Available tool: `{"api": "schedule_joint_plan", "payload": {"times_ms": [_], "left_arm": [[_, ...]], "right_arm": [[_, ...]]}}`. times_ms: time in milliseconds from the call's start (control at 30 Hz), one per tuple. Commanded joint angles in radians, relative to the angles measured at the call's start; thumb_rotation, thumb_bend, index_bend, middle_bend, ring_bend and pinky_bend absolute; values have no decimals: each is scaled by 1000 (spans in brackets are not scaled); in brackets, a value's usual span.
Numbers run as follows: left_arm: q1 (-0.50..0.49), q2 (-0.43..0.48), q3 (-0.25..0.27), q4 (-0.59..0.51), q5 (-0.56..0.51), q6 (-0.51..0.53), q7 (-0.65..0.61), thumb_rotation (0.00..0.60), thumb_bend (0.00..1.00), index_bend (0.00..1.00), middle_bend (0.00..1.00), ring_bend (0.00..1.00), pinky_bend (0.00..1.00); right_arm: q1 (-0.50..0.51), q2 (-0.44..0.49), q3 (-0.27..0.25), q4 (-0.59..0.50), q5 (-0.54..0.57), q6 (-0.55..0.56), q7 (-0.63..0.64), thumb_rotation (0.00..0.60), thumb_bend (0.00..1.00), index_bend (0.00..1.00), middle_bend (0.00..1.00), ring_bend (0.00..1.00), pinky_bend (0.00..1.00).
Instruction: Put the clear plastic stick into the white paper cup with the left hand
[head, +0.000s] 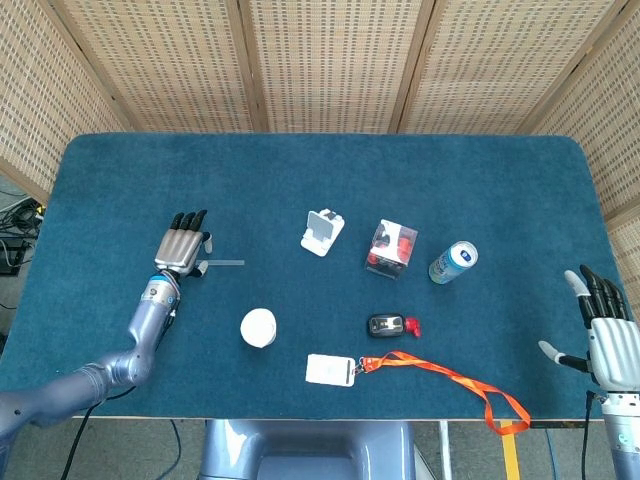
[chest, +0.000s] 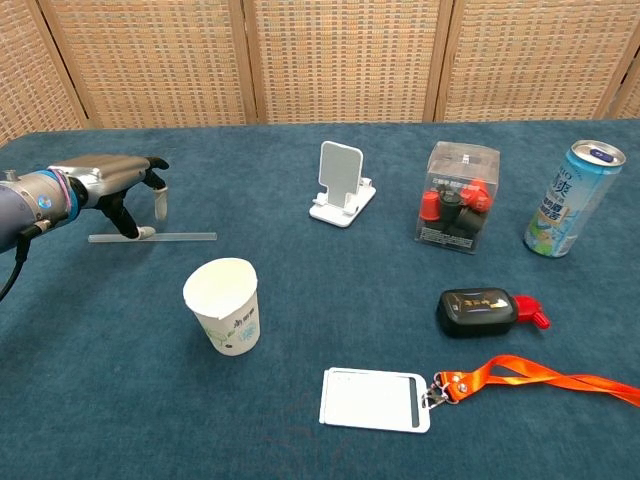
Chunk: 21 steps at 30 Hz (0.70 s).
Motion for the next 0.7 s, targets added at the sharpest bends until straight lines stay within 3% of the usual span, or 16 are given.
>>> {"api": "schedule_joint_plan", "payload": {"times_ms": [33,700], "left_arm": [[-4,-8,6,11,-5,-7,0,600,360,494,0,0,0],[-21,-39,27,52,-31,-19,17,600,368,509,0,0,0]], "right_arm": [[0,0,0,0,-1,0,0,600,83,78,0,0,0],[-1,0,3,4,1,3,12,600,83,78,0,0,0]]}}
